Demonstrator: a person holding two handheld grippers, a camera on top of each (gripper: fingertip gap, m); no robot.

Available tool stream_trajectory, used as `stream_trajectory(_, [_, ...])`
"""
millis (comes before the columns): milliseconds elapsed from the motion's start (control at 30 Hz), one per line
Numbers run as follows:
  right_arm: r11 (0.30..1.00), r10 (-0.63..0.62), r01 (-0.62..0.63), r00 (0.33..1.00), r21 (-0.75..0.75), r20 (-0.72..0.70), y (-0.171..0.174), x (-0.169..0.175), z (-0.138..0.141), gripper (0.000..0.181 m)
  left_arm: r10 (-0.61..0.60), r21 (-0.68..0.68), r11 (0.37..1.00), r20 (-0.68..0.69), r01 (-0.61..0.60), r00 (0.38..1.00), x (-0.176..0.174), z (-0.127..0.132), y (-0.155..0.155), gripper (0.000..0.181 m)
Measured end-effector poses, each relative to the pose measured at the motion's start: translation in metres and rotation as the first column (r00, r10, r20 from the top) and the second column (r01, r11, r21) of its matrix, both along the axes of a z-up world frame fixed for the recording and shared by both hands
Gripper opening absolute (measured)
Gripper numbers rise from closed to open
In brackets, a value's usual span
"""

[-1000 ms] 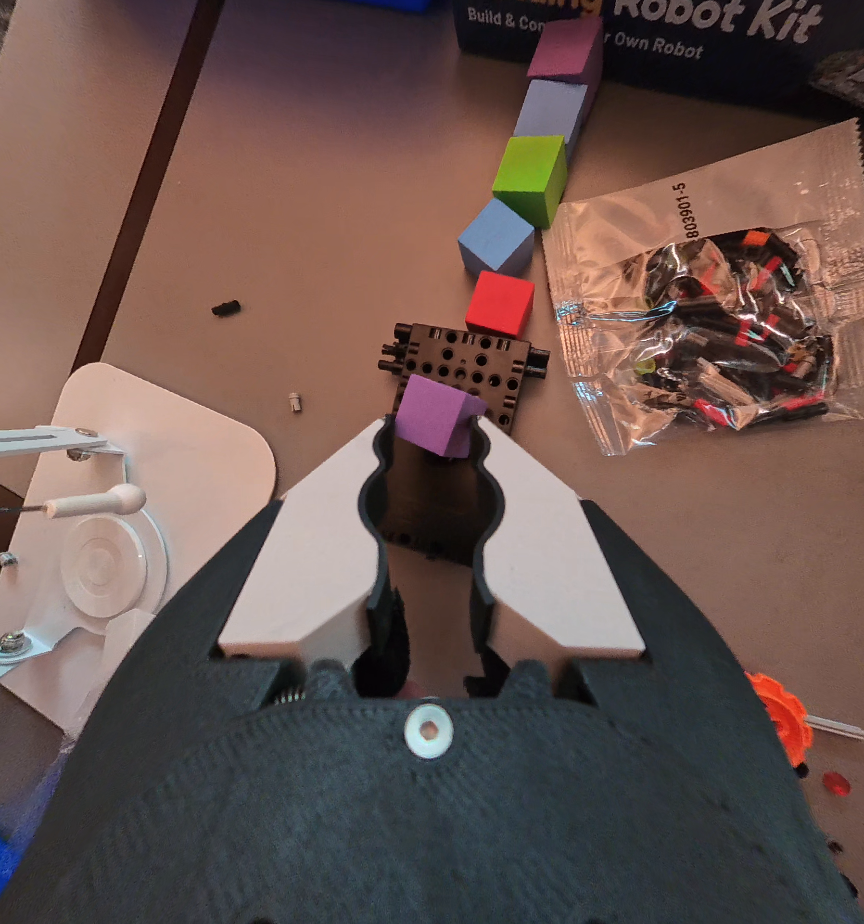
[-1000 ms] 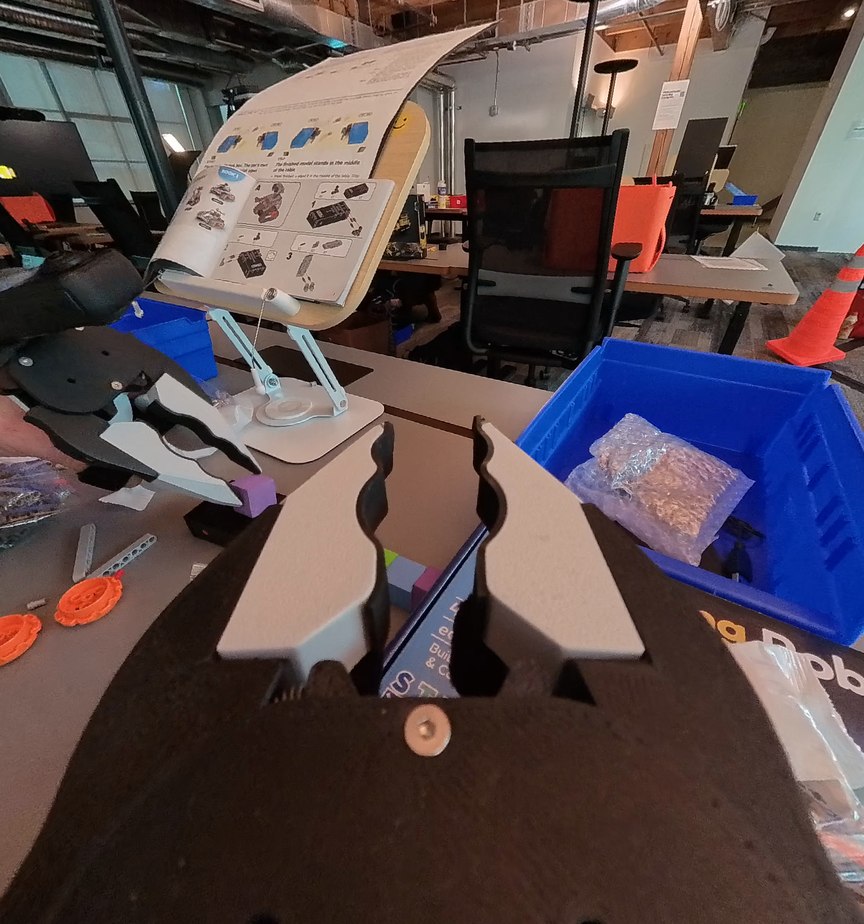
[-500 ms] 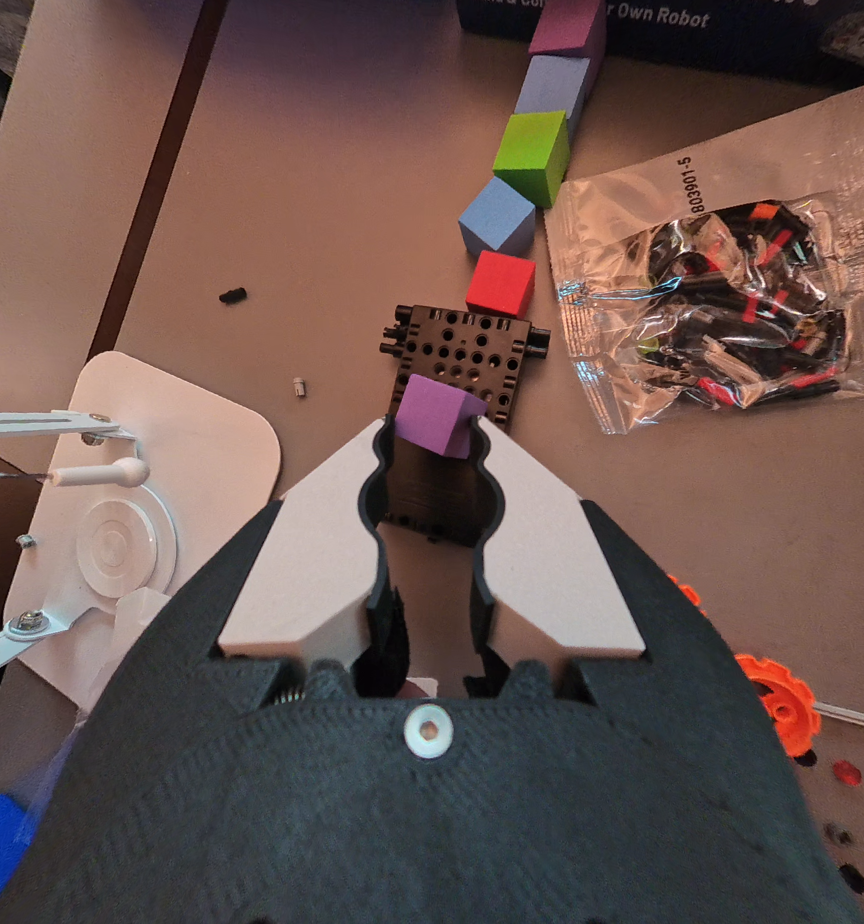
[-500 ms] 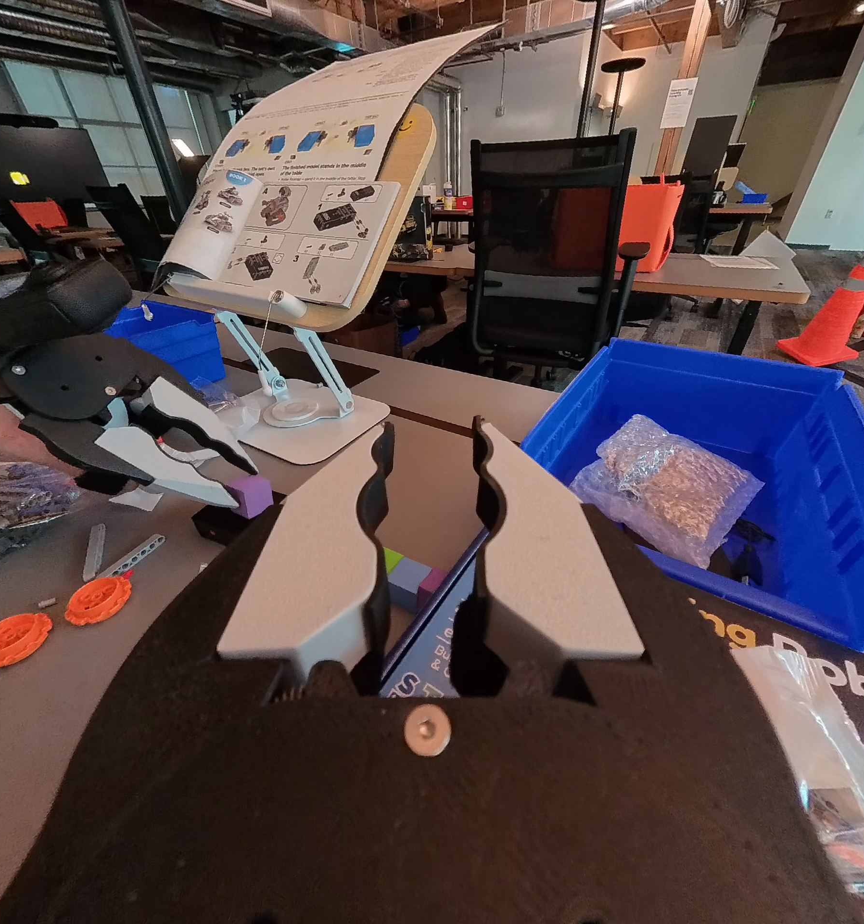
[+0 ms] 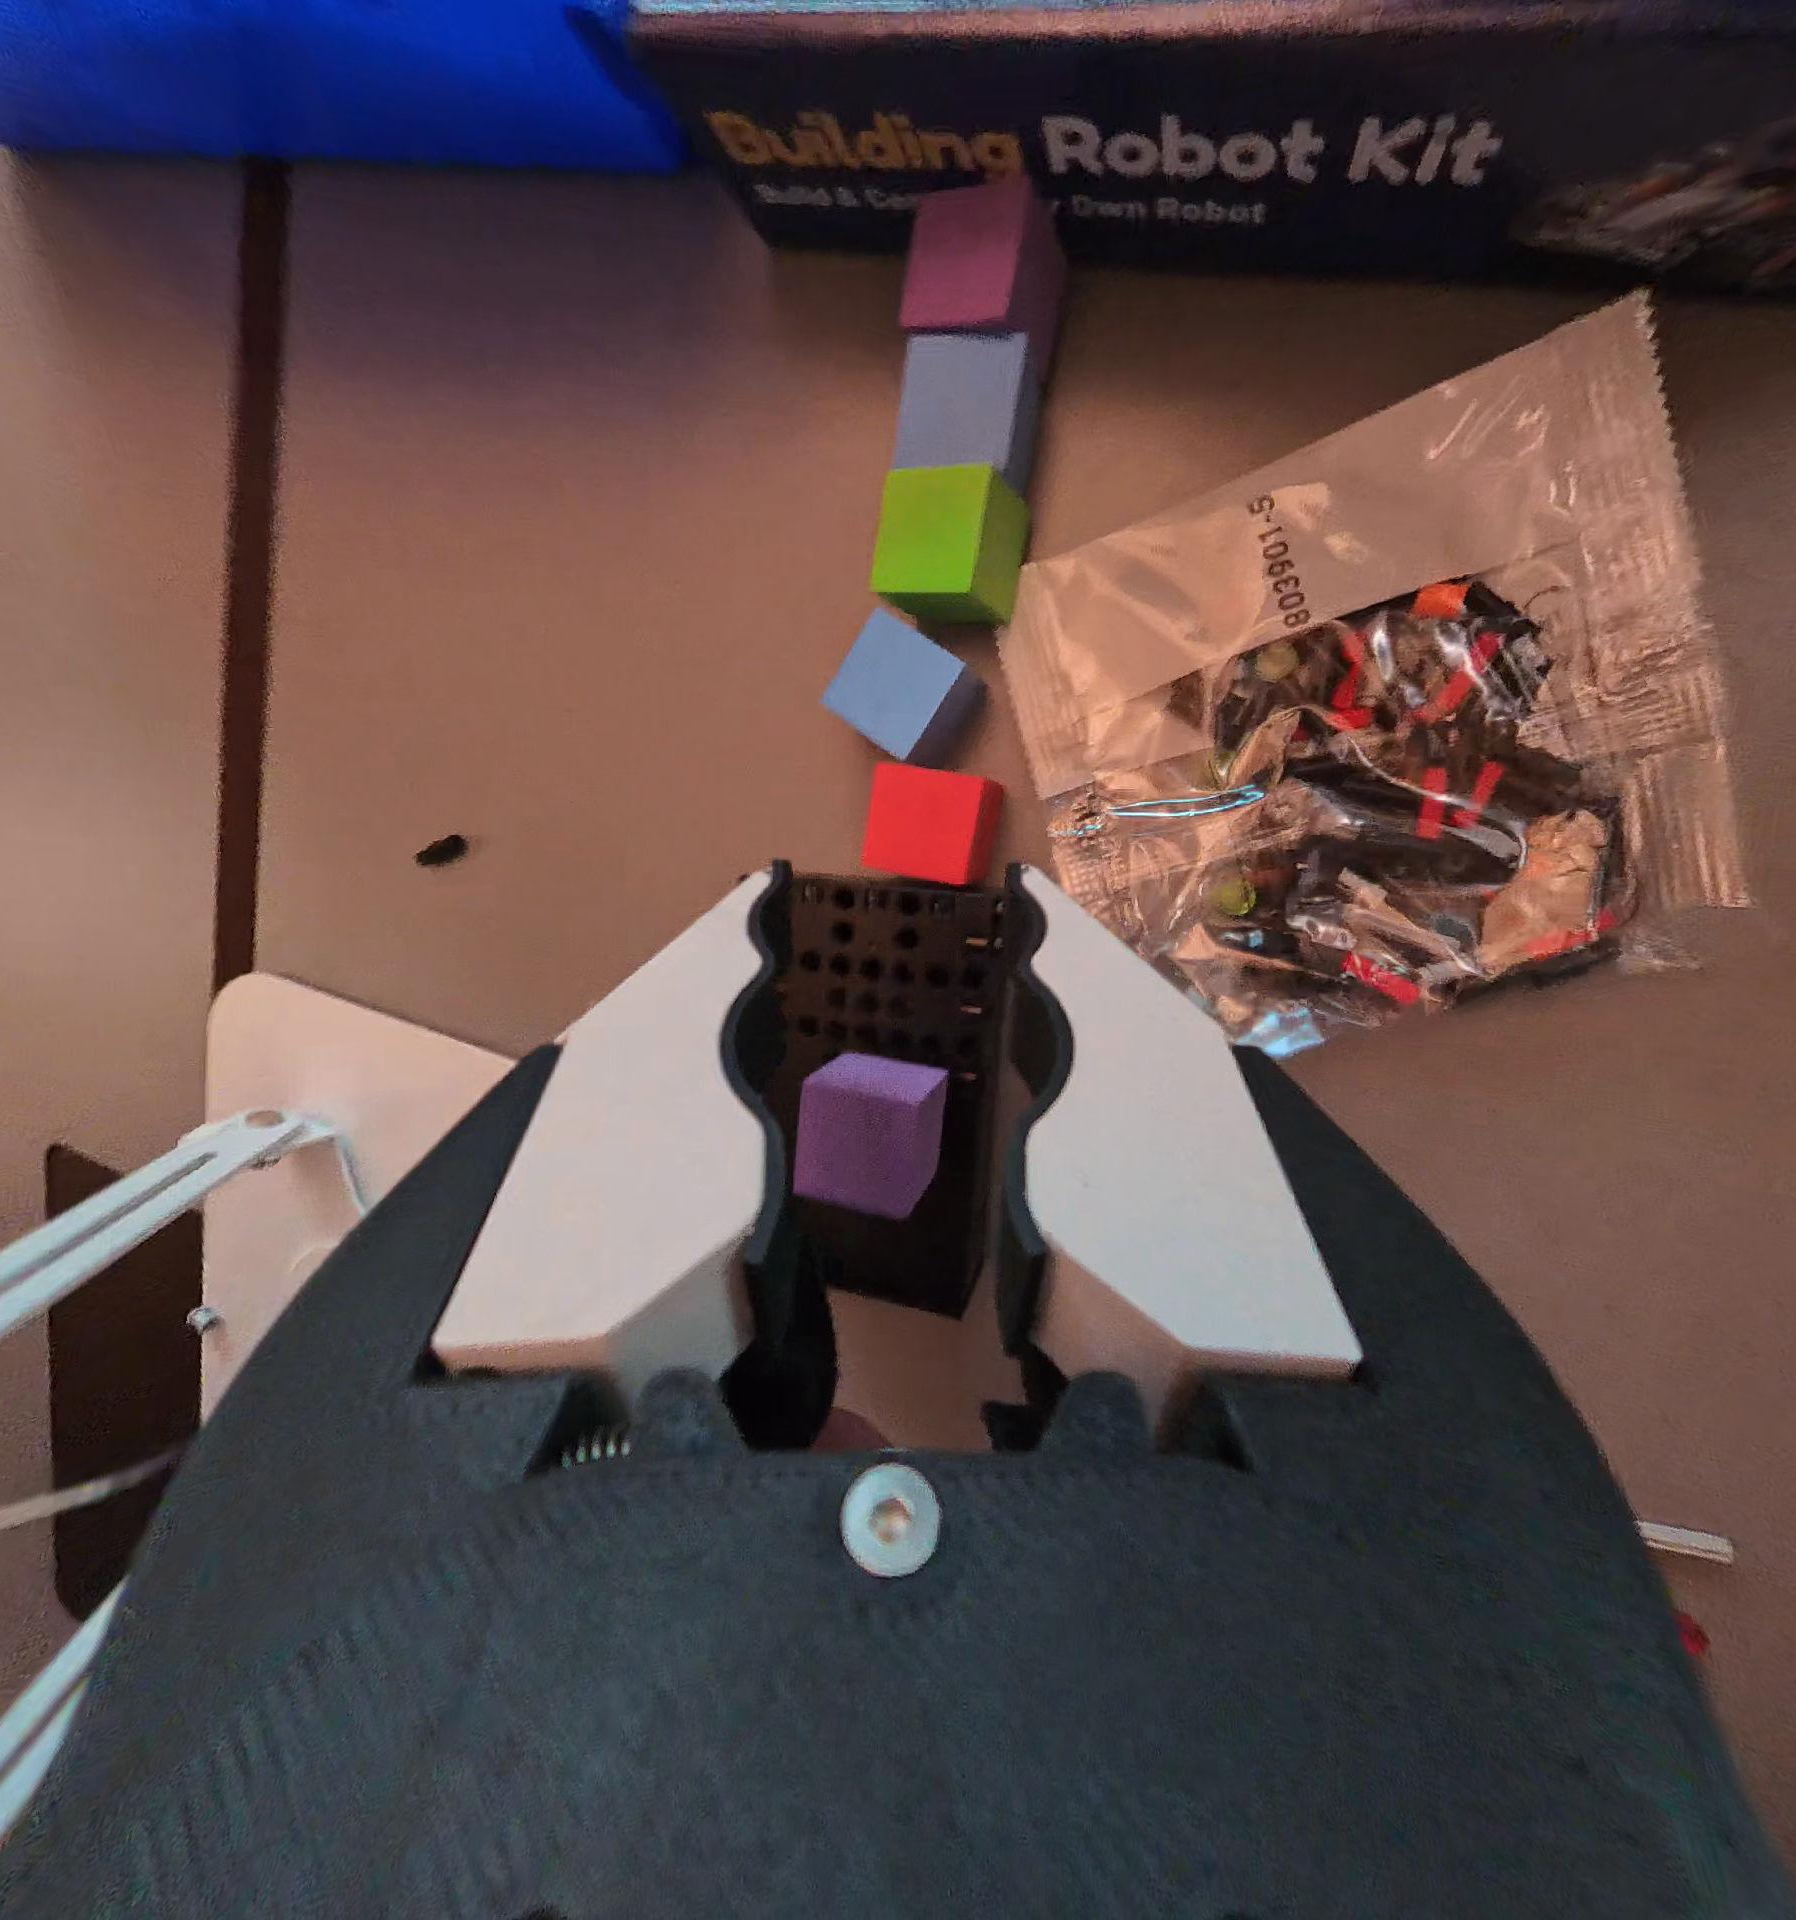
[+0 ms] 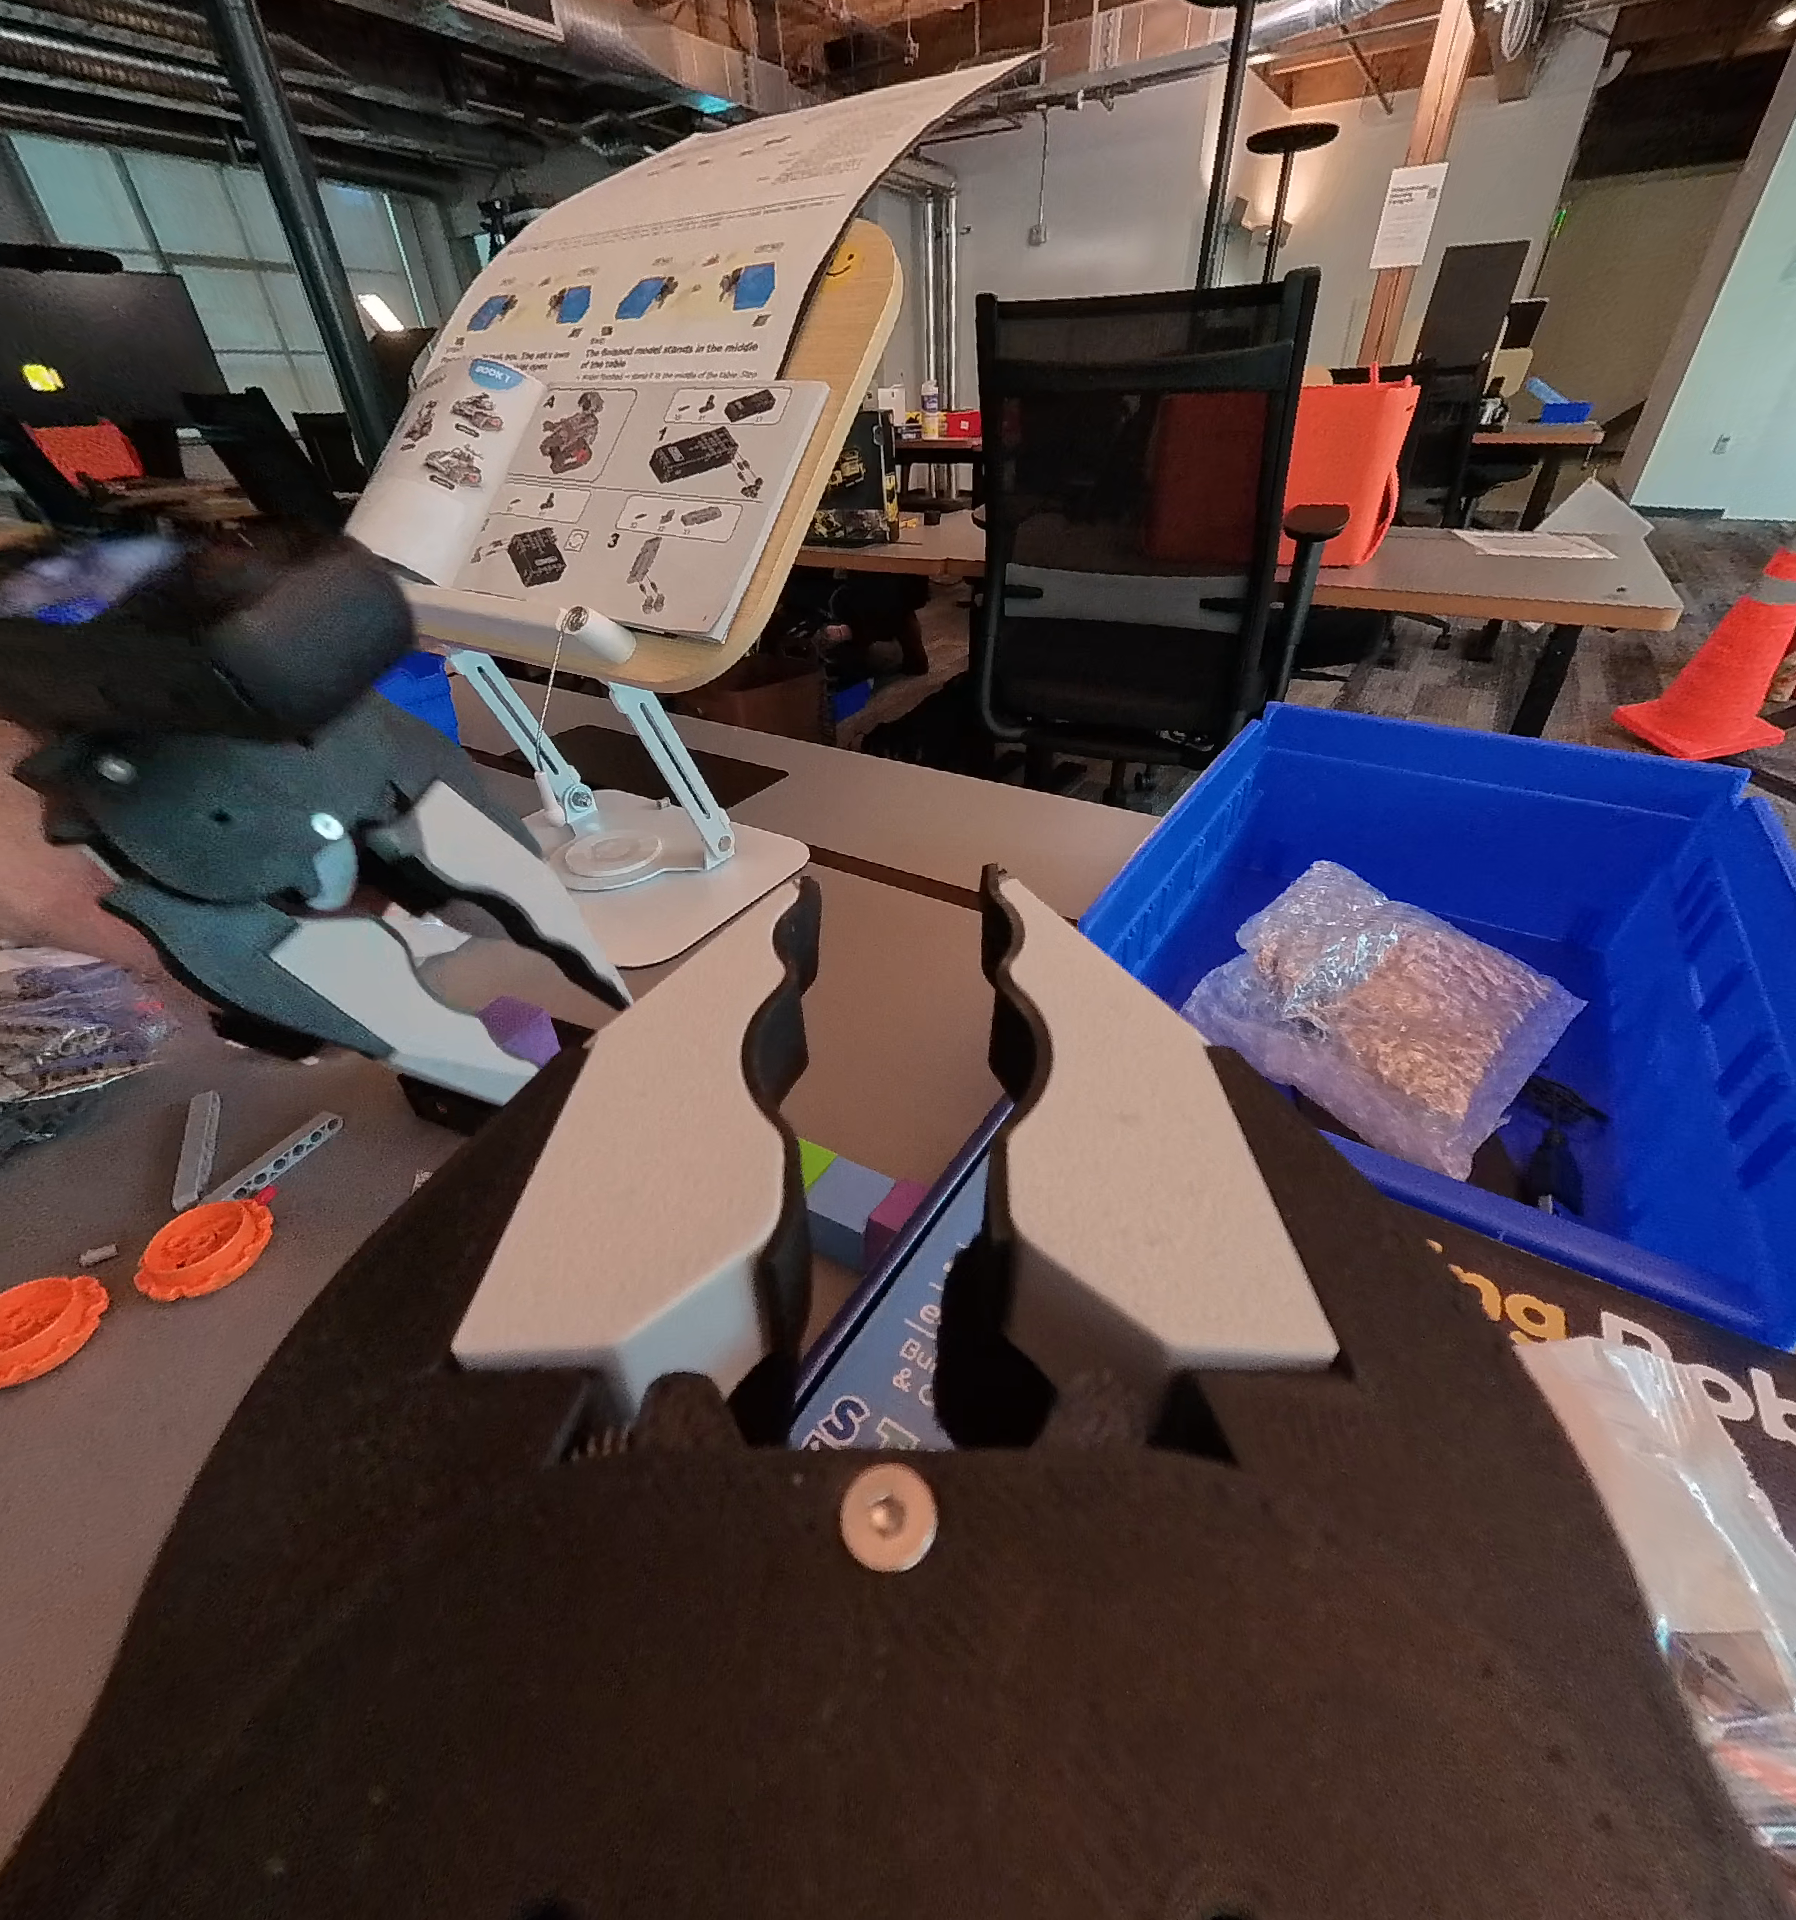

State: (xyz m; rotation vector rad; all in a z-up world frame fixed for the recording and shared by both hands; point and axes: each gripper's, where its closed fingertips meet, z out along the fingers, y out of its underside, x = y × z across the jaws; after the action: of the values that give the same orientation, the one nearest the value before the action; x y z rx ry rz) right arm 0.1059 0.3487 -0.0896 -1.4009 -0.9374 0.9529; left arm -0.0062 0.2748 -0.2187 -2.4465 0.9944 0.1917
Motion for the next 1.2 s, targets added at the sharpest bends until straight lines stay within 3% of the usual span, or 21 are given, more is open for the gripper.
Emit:
stream_trajectory(133, [1.000, 0.000, 0.000, 1.000, -0.003, -0.003, 0.001, 0.001, 0.000, 0.030, -0.013, -0.125, 0.992, -0.113, -0.001, 0.993, -0.003, -0.027, 0.005, 0.030])
stream_trajectory(333, [1.000, 0.003, -0.003, 1.000, -0.002, -0.016, 0.000, 0.002, 0.003, 0.027, -0.016, -0.172, 0.985, -0.167, -0.013, 0.986, -0.001, -0.034, 0.011, 0.013])
stream_trajectory(433, [1.000, 0.003, -0.003, 1.000, -0.003, -0.021, 0.000, 0.003, 0.004, 0.026, -0.015, -0.176, 0.984, -0.172, -0.016, 0.985, -0.001, -0.032, 0.013, 0.013])
stream_trajectory(633, [1.000, 0.003, -0.004, 1.000, -0.008, -0.024, 0.001, 0.004, 0.004, 0.025, -0.038, -0.199, 0.980, -0.186, 0.001, 0.982, -0.002, -0.033, 0.020, 0.029])
stream_trajectory(800, [1.000, 0.005, -0.005, 1.000, -0.006, -0.022, 0.000, 0.003, 0.003, 0.025, -0.057, -0.242, 0.970, -0.201, 0.007, 0.978, -0.003, -0.037, 0.023, 0.025])
stream_trajectory(1000, [1.000, 0.004, -0.004, 0.999, -0.013, -0.035, 0.001, 0.006, 0.006, 0.024, -0.001, -0.129, 0.992, -0.155, -0.019, 0.988, -0.008, -0.008, 0.021, 0.024])
stream_trajectory(1200, [1.000, 0.012, -0.012, 0.999, -0.015, -0.040, -0.001, 0.005, 0.007, 0.024, 0.073, -0.082, 0.993, -0.126, -0.084, 0.989, -0.032, 0.033, -0.015, 0.024])
